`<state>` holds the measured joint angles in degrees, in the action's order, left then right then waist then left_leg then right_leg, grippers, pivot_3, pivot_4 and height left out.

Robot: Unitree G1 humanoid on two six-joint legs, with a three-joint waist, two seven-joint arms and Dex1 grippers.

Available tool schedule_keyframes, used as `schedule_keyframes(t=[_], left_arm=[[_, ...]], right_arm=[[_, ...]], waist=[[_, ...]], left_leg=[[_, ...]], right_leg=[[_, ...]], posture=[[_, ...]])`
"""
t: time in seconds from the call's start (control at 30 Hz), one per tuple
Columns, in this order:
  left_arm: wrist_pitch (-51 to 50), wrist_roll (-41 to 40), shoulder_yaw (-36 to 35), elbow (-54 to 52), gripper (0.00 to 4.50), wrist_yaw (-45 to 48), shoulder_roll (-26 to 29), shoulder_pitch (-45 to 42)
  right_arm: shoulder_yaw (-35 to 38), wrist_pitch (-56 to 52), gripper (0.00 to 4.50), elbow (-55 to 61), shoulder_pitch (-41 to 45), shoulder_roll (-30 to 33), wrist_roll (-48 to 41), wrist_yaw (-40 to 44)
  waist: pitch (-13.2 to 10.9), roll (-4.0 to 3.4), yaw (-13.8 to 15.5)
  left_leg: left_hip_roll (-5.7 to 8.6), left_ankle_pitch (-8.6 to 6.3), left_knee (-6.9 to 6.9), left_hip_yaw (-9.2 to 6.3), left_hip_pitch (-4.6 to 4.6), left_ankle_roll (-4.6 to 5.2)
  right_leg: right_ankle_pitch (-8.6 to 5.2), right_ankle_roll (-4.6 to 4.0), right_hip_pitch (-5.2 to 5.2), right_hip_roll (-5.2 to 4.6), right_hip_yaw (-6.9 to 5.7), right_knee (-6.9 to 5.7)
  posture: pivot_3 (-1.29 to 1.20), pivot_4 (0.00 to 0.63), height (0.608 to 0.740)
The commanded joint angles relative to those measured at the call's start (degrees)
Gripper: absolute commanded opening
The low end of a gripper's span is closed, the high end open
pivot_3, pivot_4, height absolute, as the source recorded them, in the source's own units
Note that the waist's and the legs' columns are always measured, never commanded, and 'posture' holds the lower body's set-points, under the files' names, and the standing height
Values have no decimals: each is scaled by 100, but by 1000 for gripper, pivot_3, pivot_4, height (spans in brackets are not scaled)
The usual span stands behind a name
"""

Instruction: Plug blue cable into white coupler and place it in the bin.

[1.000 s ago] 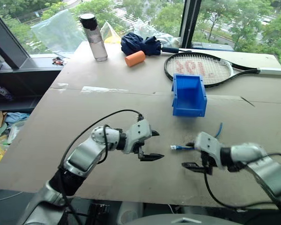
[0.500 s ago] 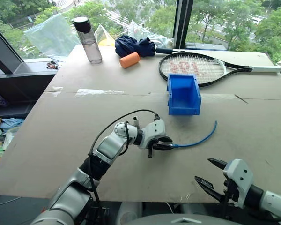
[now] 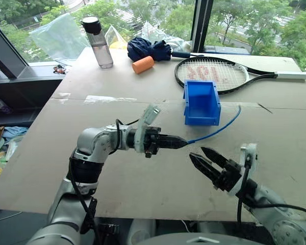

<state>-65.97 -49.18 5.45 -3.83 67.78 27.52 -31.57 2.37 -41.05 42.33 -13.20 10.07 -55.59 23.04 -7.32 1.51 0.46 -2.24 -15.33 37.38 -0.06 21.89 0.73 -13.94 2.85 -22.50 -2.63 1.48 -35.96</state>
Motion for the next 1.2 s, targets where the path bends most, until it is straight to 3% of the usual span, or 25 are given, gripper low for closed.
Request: schedule_keyframes(t=[0.03,0.1,0.13,0.17,0.33,0.53,0.57,0.63,0.73,0.8,0.83,1.0,1.2], left_arm=[[-343,-541,-420,-307,3,-286,-74,-81],[-477,-736,-583,-322,0,-473,-143,-124],[-534,-814,-647,-338,0,-558,-175,-143],[-571,-875,-689,-361,0,-627,-200,-153],[-693,-1155,-847,-481,0,-975,-321,-136],[-360,-1034,-874,-668,0,-1207,-284,-65],[-437,-1150,-976,-695,778,-1256,-245,-44],[-325,-1106,-1261,-774,1436,-1594,-176,71],[-256,-1041,-1983,-1154,2747,-1948,401,744],[722,-139,-1974,-1447,3861,-1859,868,1469],[1287,312,-1843,-1468,4158,-1761,1033,1704],[4350,2442,-1057,-89,4158,-1593,1082,1842],[5508,3263,-477,1234,4158,-1566,648,1289]], right_arm=[[54,-93,3555,-77,517,-150,-1016,-525],[28,-112,3088,-157,818,-219,-1435,-812],[3,-132,2497,-175,919,-211,-1583,-907],[-31,-151,2292,-188,980,-182,-1666,-966],[-173,-118,30,-260,1125,-52,-1983,-1178],[-207,23,30,-277,1155,33,-2235,-1258],[-197,60,0,-276,1155,45,-2267,-1276],[-167,149,0,-259,1130,50,-2326,-1316],[26,306,0,-180,1080,135,-2485,-1381],[180,379,0,-153,1042,257,-2612,-1402],[219,399,0,-150,1020,313,-2651,-1397],[365,474,0,-222,935,600,-2796,-1367],[389,437,0,-312,1065,931,-2897,-1386]], waist=[[-1,-2,5],[-2,-3,-6],[-2,-4,-7],[-3,-6,-7],[-8,-12,-21],[-9,-15,-73],[-10,-16,-84],[-13,-21,-114],[-15,-23,-189],[-17,-28,-253],[-19,-32,-247],[-33,-49,-8],[-27,-36,31]], left_leg=[[0,0,-1,-6,0,0],[0,0,-3,-8,1,0],[0,0,-3,-10,1,0],[1,0,-3,-9,-1,0],[2,1,-2,-10,3,-1],[2,1,-3,-10,4,-1],[2,1,-3,-11,3,-1],[2,1,-4,-11,3,-1],[-2,1,-9,-12,2,-1],[-6,1,-25,-13,-4,-1],[-6,0,-29,-13,-7,-1],[6,8,-25,1,-1,-14],[11,7,-6,18,15,-12]], right_leg=[[2,3,0,0,-5,0],[3,4,0,1,-8,0],[4,3,0,1,-8,0],[3,2,2,1,-8,-1],[5,6,1,1,-9,-1],[13,19,0,2,-9,-1],[13,19,0,2,-9,-1],[13,19,-1,2,-9,-2],[13,20,-10,7,-3,-4],[13,20,-14,10,1,-8],[13,19,-16,10,1,-9],[-1,-8,-15,-3,-11,2],[2,-7,-11,-21,5,10]], posture=[[0,150,740],[0,150,740],[0,150,740],[0,150,740],[0,150,740],[0,150,740],[0,150,740],[0,150,740],[0,150,740],[0,150,740],[0,150,740],[0,150,740],[0,150,740]])
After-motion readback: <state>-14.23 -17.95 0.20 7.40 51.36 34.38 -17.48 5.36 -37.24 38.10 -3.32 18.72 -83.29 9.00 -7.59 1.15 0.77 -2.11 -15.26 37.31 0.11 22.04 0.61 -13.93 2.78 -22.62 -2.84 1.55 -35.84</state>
